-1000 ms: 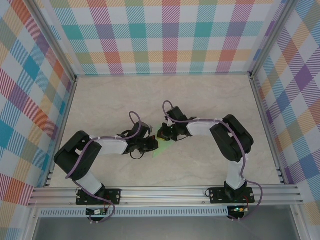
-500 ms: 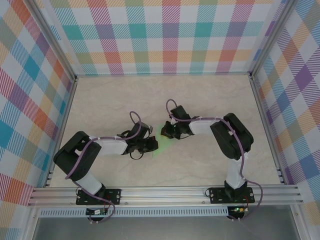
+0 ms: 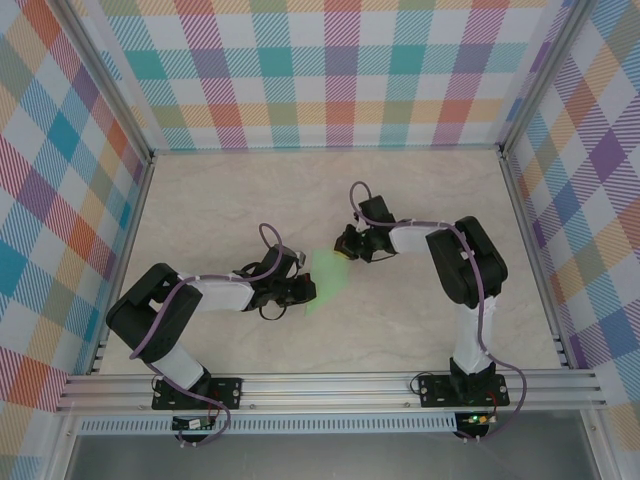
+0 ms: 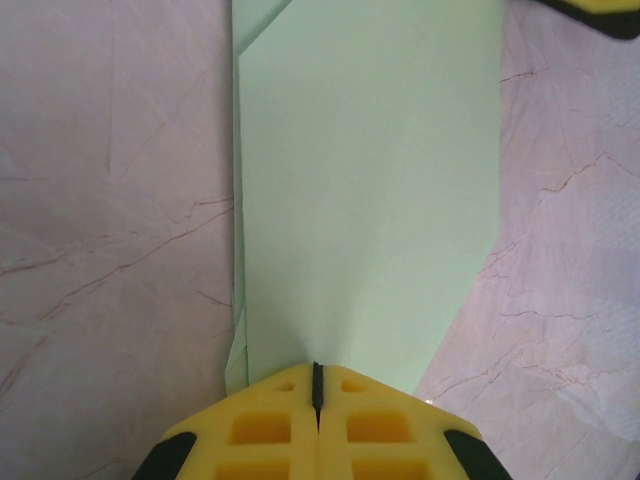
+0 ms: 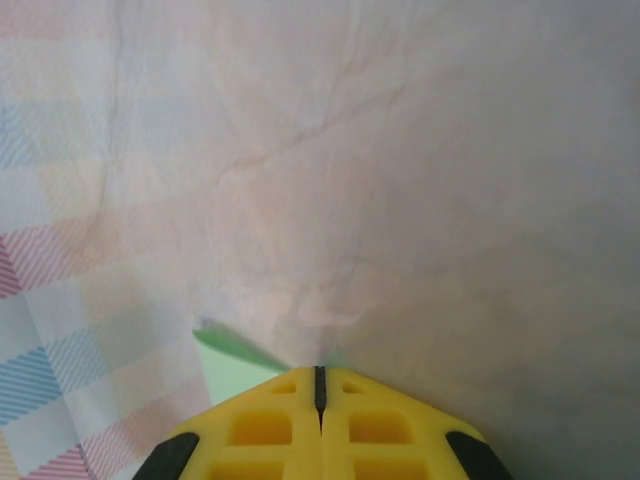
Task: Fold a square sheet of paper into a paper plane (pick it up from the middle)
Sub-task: Fourth fold the wing at the center of the table.
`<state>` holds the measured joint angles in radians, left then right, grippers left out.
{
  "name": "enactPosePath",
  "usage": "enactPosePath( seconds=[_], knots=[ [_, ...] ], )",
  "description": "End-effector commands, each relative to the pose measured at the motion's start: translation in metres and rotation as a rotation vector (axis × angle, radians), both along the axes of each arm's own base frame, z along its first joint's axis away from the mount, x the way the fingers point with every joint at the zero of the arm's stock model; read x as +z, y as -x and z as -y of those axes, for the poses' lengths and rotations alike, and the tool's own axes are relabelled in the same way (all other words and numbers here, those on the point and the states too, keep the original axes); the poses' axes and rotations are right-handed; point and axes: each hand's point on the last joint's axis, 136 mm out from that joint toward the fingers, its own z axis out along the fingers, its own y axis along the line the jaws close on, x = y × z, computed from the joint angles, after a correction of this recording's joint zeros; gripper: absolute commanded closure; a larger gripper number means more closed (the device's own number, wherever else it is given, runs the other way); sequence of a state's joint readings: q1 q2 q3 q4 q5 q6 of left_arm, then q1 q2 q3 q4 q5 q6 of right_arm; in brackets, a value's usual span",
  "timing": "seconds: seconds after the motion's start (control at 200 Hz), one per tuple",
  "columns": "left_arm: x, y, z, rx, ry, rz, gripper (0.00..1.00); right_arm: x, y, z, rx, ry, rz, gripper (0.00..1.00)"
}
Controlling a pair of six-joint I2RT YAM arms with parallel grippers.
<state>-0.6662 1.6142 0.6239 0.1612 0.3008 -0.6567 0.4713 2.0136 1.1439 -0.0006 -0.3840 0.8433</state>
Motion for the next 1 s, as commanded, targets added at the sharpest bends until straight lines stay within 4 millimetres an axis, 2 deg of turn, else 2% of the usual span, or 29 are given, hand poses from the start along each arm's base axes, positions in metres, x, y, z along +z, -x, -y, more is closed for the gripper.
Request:
enactPosePath(
  seconds=[0.0, 0.115, 0.24, 0.345, 0.41, 0.62, 0.725, 0.82, 0.995],
  knots=[
    [-0.058, 0.065, -0.052, -0.024, -0.224, -0.253, 1.0, -0.014, -0.018, 0.025, -0.05, 0.108, 0.015, 1.0],
    [-0.057, 0.065, -0.052, -0.021, -0.218, -0.253, 1.0, -0.003, -0.021, 0.025, -0.042, 0.096, 0.033, 1.0],
    [-0.054, 0.062, -0.048, -0.024, -0.205, -0.245, 1.0, 0.033, -0.021, 0.015, -0.007, 0.026, 0.092, 1.0],
    [-0.049, 0.058, -0.044, -0.024, -0.189, -0.237, 1.0, 0.063, -0.011, 0.007, 0.021, -0.023, 0.136, 1.0],
    [-0.048, 0.056, -0.042, -0.025, -0.187, -0.233, 1.0, 0.068, 0.001, -0.001, 0.047, -0.044, 0.133, 1.0],
    [-0.044, 0.052, -0.038, -0.028, -0.178, -0.226, 1.0, 0.056, 0.048, -0.034, 0.109, -0.111, 0.077, 1.0],
    [-0.043, 0.051, -0.037, -0.028, -0.176, -0.225, 1.0, 0.044, 0.063, -0.046, 0.134, -0.085, 0.056, 1.0],
    [-0.043, 0.051, -0.038, -0.028, -0.179, -0.226, 1.0, 0.023, 0.067, -0.043, 0.118, -0.058, 0.022, 1.0],
    [-0.043, 0.052, -0.038, -0.029, -0.18, -0.225, 1.0, -0.008, 0.057, -0.025, 0.082, 0.058, 0.007, 1.0]
  ],
)
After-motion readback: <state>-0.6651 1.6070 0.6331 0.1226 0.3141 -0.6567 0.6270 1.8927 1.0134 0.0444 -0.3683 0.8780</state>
